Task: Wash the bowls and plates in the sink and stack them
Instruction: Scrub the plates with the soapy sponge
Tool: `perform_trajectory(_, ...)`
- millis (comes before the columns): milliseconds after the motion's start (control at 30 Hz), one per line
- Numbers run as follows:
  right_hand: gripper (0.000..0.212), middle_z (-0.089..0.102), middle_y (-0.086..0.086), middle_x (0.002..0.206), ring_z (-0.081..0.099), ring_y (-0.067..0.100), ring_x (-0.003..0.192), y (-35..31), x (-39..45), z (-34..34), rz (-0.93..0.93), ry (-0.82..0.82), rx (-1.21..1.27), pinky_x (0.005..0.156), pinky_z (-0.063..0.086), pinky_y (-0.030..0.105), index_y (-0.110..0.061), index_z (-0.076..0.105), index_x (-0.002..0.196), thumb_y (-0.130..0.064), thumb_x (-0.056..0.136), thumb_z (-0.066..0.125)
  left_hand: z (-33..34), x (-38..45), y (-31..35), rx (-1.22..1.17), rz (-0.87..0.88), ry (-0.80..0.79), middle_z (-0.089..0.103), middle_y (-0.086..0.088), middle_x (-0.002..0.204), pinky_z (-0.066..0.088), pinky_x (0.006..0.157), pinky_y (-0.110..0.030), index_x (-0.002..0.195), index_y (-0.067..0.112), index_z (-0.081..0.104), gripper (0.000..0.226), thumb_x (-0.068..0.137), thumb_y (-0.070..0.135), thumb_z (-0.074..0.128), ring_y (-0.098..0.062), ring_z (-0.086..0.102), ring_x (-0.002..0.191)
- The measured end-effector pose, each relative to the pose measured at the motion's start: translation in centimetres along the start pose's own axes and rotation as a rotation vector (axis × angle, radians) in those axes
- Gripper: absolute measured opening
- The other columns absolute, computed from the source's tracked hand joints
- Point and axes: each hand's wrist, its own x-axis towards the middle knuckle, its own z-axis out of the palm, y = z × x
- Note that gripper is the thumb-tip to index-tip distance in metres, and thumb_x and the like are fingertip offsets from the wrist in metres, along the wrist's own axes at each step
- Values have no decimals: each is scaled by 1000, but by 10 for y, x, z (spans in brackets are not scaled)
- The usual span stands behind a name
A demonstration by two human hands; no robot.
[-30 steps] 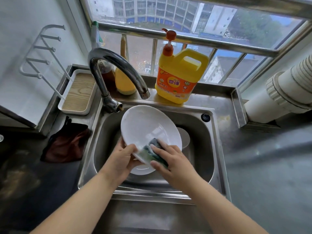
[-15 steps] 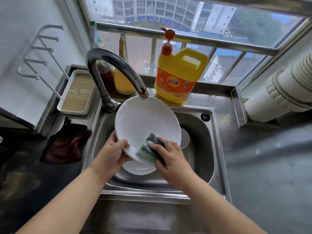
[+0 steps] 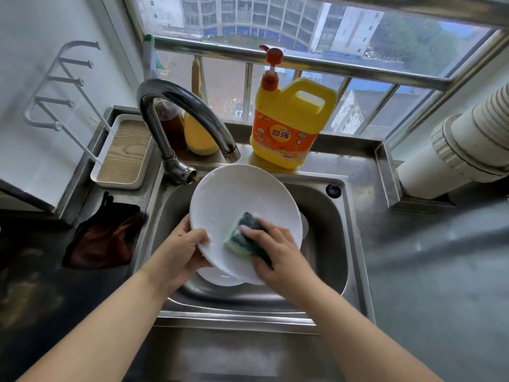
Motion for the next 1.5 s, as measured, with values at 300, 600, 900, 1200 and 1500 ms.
perform_trajectory(300,57,21,0,157,23,21,137,-5,28,-7,216,107,83,113,12,26,-35,36,144,-36,88,48,14,0,-8,65,-11,-129,65,-12,106,57,61,-41,117,25,57,49,76,0,50,-28,64,87)
perform_trajectory(600,55,40,-9,147,34,24,119,22,9,-21,225,24,-136,110,24,35,-36,49,136,-27,82,52,-11,-1,-8,26,-16,-30,61,-14,118,58,67,-41,119,27,54,51,87,-9,39,-34,61,102)
perform_trajectory(900,57,30,0,154,32,26,122,-21,28,6,117,56,33,107,20,25,-35,42,141,-22,86,54,6,-7,-22,144,-24,-140,69,-13,104,55,73,-43,122,24,57,57,69,4,50,-28,65,88)
perform_trajectory(1200,58,31,-6,153,30,24,125,27,-1,-7,319,-66,-123,111,24,32,-40,38,142,-23,88,54,-7,-9,-33,103,-58,-14,65,-11,112,60,69,-41,123,28,53,52,91,-10,37,-34,61,102)
perform_trajectory(1500,53,46,-11,139,35,20,119,18,-15,-3,337,-241,-94,105,34,31,-35,47,138,-27,85,53,-16,9,-36,66,-38,175,65,-12,114,57,67,-37,122,16,55,42,91,-8,41,-29,62,100)
